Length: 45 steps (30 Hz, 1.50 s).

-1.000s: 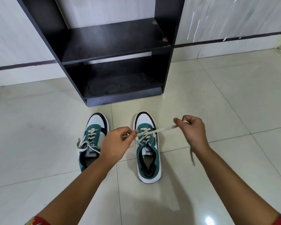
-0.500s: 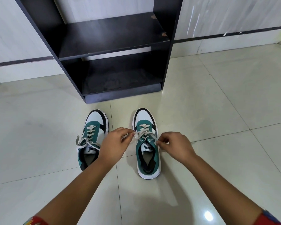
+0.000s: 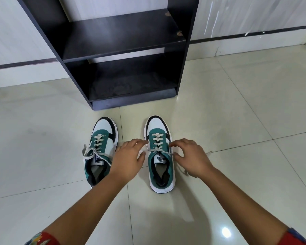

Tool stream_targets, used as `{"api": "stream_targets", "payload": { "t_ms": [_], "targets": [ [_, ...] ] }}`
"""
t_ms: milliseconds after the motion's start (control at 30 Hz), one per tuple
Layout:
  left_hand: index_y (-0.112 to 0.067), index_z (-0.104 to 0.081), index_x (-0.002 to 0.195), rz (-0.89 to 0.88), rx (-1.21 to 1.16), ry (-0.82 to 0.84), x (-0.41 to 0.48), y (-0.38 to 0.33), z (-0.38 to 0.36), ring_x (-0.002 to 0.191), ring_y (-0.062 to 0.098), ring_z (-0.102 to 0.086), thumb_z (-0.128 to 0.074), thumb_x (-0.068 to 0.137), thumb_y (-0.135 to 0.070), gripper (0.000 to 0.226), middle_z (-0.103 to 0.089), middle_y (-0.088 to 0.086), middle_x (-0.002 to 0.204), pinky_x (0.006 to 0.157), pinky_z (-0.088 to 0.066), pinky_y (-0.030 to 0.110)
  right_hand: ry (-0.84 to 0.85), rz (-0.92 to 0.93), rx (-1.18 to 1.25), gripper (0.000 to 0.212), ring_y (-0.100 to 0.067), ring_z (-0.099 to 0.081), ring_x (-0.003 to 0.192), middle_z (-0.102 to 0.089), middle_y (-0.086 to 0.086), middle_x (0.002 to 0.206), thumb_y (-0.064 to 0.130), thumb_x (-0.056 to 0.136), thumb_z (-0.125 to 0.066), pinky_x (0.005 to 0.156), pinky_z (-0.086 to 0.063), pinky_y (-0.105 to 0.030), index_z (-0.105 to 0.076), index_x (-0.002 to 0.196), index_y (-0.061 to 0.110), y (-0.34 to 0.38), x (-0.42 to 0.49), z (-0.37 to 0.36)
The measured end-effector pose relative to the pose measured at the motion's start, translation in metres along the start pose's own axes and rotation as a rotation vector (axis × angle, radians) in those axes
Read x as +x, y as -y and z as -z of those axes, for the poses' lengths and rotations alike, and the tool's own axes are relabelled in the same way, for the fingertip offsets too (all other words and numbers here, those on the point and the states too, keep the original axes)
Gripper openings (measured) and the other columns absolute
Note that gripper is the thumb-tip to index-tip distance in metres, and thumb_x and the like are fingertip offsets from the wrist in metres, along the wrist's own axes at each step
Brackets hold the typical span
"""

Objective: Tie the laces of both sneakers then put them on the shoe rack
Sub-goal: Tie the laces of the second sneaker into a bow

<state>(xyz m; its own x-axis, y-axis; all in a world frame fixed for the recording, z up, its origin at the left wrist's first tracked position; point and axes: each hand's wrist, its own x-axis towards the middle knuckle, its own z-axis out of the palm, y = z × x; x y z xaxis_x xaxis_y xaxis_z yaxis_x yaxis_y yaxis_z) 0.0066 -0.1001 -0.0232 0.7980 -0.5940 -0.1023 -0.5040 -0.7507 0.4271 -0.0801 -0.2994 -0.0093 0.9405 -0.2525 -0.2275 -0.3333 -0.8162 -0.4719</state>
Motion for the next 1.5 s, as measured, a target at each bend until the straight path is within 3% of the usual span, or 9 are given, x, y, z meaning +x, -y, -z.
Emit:
{"api": "stream_targets", "payload": {
  "t_ms": [167,500,767,967,1067,1167,1267,1400,1500],
  "targets": [
    [-0.025,-0.063,0.103,-0.015,-0.06,-0.038,0.009,-0.011,-0.004,0.116,0.015,-0.051,-0.053,0.09,-0.029,0.017,-0.06,-0.009,0.123,0.095,-0.035,0.032,-0.071,0.04,0.049,0.016,-0.02,-0.058,0.098,-0.069,0.003,0.101,0.036,0.082,-0.061,0.079,-0.044,-0.032,-0.068,0.087,0.022,0.019,0.003,-0.005],
    [-0.016,-0.059,0.099,-0.083,0.26,-0.079,0.005,-0.006,-0.013,0.094,0.021,-0.06,-0.045,0.092,-0.024,0.017,-0.062,-0.001,0.101,0.087,-0.042,0.036,0.014,-0.076,0.027,0.025,-0.026,-0.061,0.09,-0.064,-0.003,0.102,0.036,0.092,-0.048,0.073,-0.047,-0.035,-0.061,0.094,0.016,0.005,0.0,-0.011],
    [-0.022,-0.05,0.108,-0.026,0.313,0.021,0.004,-0.012,-0.006,0.105,0.019,-0.057,-0.029,0.098,-0.029,0.024,-0.067,-0.004,0.103,0.112,-0.016,0.042,0.02,-0.064,-0.006,0.024,-0.027,-0.061,0.088,-0.065,-0.005,0.102,0.034,0.094,-0.044,0.07,-0.046,-0.034,-0.058,0.096,0.015,0.007,0.002,-0.009],
    [-0.019,-0.057,0.099,-0.011,0.125,0.015,0.003,0.0,-0.002,0.096,0.021,-0.058,-0.026,0.098,-0.029,0.033,-0.066,-0.002,0.098,0.103,-0.027,0.037,-0.01,-0.041,-0.043,0.023,-0.028,-0.062,0.09,-0.07,-0.005,0.097,0.032,0.094,-0.044,0.07,-0.046,-0.035,-0.057,0.105,0.017,0.009,0.0,-0.008],
    [-0.017,-0.053,0.082,0.211,-0.468,0.059,0.0,-0.004,-0.001,0.074,0.022,-0.053,-0.032,0.098,-0.021,0.027,-0.06,0.001,0.085,0.073,-0.037,0.029,-0.009,-0.005,-0.095,0.027,-0.028,-0.059,0.089,-0.068,-0.006,0.092,0.032,0.094,-0.043,0.071,-0.048,-0.036,-0.062,0.096,0.013,0.007,0.003,-0.008],
    [-0.016,-0.049,0.075,0.485,-1.003,0.104,0.001,-0.016,0.004,0.049,0.011,-0.049,-0.035,0.098,-0.02,0.027,-0.06,0.005,0.076,0.053,-0.038,0.019,0.048,-0.072,0.362,0.025,-0.021,-0.054,0.082,-0.057,-0.003,0.083,0.024,0.095,-0.043,0.059,-0.044,-0.012,-0.058,0.082,0.01,0.009,0.006,-0.008],
    [-0.017,-0.042,0.066,0.569,-1.396,0.123,0.004,-0.026,0.011,0.042,0.013,-0.045,-0.033,0.099,-0.024,0.035,-0.074,0.002,0.091,0.046,-0.038,0.021,0.046,-0.169,0.937,0.025,-0.017,-0.055,0.095,-0.061,-0.005,0.094,0.017,0.097,-0.042,0.063,-0.041,-0.002,-0.06,0.084,0.005,0.017,0.007,-0.011],
    [-0.021,-0.043,0.066,0.609,-1.575,0.13,0.012,-0.028,0.008,0.04,0.009,-0.04,-0.031,0.099,-0.029,0.036,-0.072,-0.005,0.076,0.043,-0.03,0.021,0.055,-0.183,1.289,0.034,-0.025,-0.06,0.1,-0.071,-0.005,0.089,0.021,0.098,-0.037,0.082,-0.046,-0.046,-0.049,0.067,0.014,0.019,0.014,-0.017],
    [-0.019,-0.041,0.07,0.626,-1.477,0.119,0.017,-0.024,0.002,0.039,0.007,-0.032,-0.028,0.099,-0.025,0.032,-0.054,-0.006,0.064,0.04,-0.027,0.019,0.039,-0.217,1.486,0.035,-0.023,-0.058,0.082,-0.062,-0.001,0.064,0.017,0.098,-0.036,0.086,-0.044,-0.034,-0.043,0.064,0.013,0.016,0.015,-0.022]
  ]
}}
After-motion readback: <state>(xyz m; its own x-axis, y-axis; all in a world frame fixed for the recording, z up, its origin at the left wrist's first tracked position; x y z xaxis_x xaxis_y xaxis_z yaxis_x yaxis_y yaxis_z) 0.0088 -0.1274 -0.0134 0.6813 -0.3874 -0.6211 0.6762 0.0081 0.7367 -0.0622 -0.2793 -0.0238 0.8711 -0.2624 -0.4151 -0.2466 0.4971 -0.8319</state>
